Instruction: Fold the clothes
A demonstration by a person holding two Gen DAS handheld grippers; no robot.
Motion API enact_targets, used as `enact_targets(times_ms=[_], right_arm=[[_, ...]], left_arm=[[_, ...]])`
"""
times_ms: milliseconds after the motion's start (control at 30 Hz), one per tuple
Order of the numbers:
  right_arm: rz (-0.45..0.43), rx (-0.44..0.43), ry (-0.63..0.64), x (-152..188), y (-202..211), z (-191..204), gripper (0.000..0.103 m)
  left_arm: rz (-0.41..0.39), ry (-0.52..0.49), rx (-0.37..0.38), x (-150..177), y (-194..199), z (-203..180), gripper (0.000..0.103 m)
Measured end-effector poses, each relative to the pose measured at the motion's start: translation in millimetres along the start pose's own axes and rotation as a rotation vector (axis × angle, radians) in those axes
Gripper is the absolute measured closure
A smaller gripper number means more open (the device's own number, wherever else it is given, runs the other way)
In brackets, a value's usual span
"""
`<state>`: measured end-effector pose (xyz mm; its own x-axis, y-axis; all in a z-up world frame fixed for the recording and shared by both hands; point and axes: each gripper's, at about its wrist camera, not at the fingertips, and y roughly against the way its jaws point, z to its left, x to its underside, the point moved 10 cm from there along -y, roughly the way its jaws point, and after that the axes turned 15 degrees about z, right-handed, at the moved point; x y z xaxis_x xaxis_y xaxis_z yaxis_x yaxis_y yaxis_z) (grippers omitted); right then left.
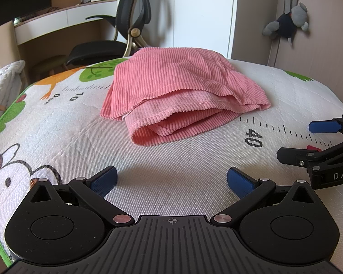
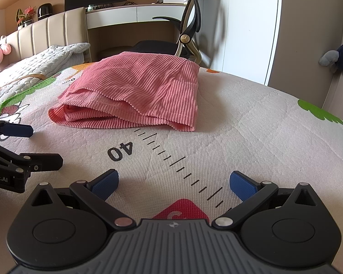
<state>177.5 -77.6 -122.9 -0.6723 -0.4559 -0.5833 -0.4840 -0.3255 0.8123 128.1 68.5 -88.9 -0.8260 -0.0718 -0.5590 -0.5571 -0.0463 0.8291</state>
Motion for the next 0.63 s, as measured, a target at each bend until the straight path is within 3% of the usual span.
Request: enact_targets(times_ms=[633], right_arm=[[-0.002, -0.023, 0.003, 0.2, 0.4, 0.3, 0.0]], left_arm=[[-0.008, 0.009, 0.014, 1.1, 2.4, 1.8, 0.0]])
